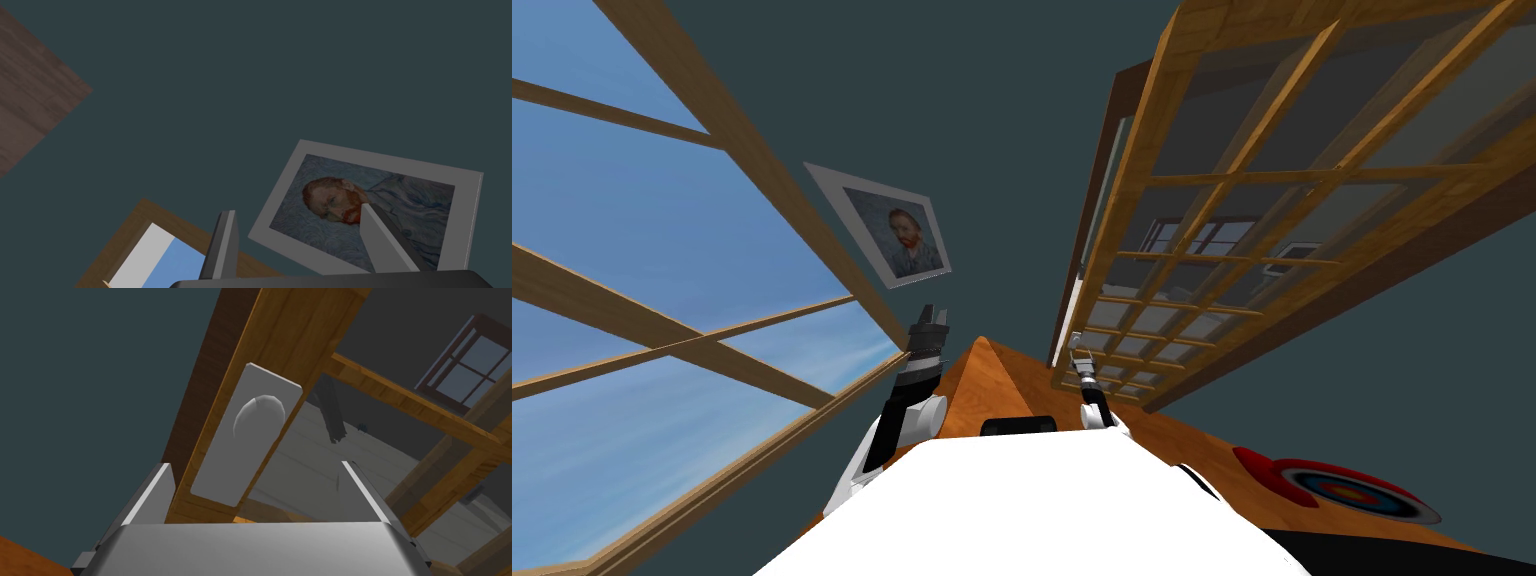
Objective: Pull the door open
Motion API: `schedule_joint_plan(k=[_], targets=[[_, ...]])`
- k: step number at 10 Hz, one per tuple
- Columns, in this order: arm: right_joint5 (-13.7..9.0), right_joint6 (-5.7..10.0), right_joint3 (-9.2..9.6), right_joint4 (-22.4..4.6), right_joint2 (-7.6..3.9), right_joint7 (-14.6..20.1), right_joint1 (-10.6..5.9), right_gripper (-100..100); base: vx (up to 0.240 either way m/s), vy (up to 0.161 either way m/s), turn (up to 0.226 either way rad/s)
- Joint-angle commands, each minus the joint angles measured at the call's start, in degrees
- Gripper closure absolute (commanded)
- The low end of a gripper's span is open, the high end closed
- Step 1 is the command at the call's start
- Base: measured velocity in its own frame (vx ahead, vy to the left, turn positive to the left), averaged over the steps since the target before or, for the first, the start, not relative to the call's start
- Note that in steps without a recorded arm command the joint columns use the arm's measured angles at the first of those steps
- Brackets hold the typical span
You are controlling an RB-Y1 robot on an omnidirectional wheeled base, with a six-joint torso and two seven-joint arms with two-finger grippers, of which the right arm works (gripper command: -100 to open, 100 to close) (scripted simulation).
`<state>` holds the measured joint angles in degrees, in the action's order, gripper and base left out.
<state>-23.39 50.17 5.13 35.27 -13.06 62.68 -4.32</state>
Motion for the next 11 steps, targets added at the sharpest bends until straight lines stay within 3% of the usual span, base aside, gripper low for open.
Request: schedule_joint_plan(k=[1, 11], targets=[[-1.21, -0.23, 0.64, 0.57, 0.29, 2.86, 0.09, -100, -0.074, -0.024, 0.047], [-5.08, -0.83, 2.70, 2.07, 1.20, 16.07, 0.23, -100, -0.052, -0.019, 0.021]])
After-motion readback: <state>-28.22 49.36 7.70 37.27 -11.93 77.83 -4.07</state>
